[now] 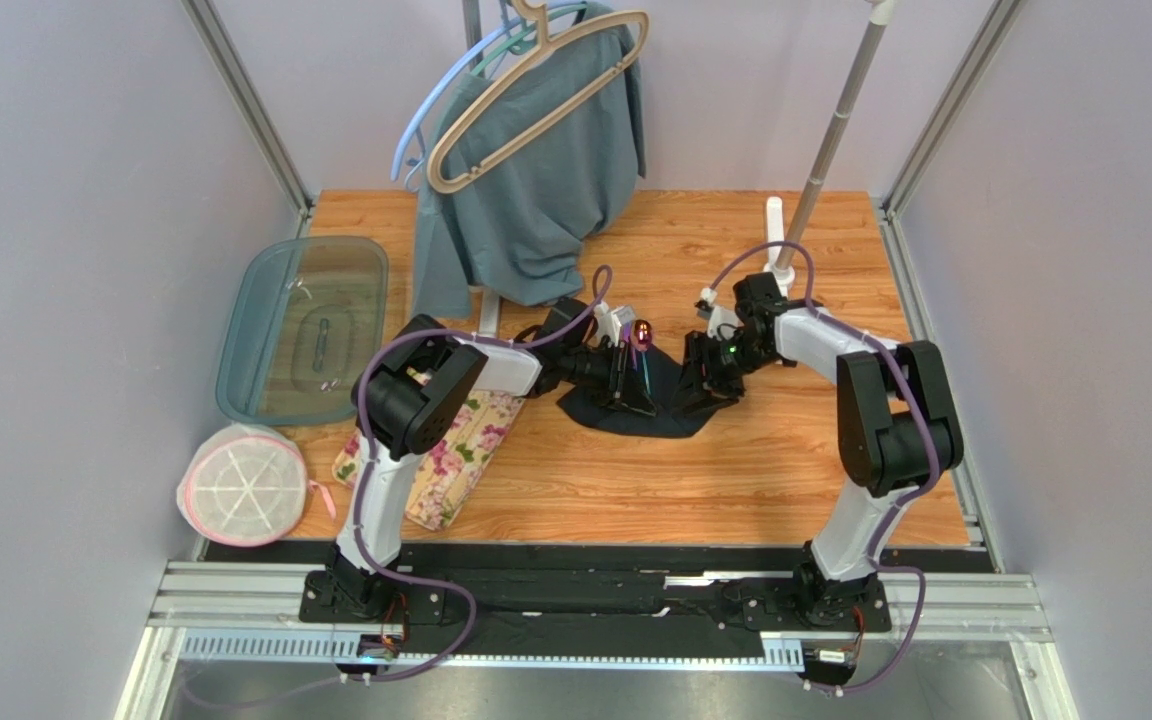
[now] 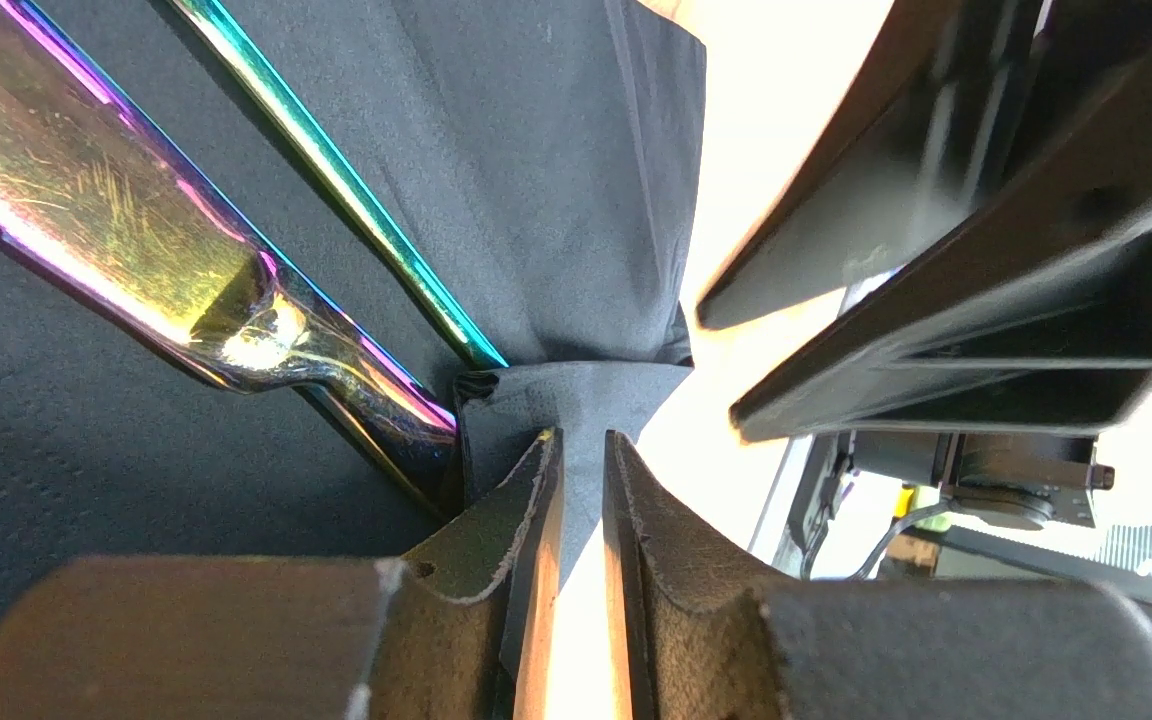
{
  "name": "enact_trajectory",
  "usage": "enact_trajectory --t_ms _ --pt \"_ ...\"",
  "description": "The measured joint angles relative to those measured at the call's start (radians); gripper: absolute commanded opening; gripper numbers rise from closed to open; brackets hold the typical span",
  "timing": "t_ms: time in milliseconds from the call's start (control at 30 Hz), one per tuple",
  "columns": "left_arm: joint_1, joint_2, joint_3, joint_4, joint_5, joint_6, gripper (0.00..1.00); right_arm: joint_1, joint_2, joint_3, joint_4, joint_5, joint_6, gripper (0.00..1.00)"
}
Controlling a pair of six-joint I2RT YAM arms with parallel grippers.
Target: Place the utensils on the paper napkin and roll it up
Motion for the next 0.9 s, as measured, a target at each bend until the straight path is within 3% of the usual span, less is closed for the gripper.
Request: enact_trajectory --t_ms 100,167,367,633,900 --pt "0.001 0.001 0.000 0.001 0.001 0.000 0.24 -0.036 -0.023 0.006 -0.003 0.037 0.004 0.59" --pt "0.001 0.001 0.000 0.001 0.002 0.000 0.24 -0.058 -0.026 0.015 -0.003 0.067 0.008 0.71" --pt "0.001 0.001 0.000 0.001 0.002 0.000 0.24 -0.086 -0.026 0.021 -0.006 0.193 0.013 0.77" --pt "0.001 0.001 0.000 0.001 0.002 0.000 0.24 -0.087 -0.001 0.032 -0.011 0.259 0.025 0.73" --pt "0.001 0.002 0.000 0.002 0.002 0.000 0.24 -0.089 0.099 0.069 0.007 0.013 0.077 0.61"
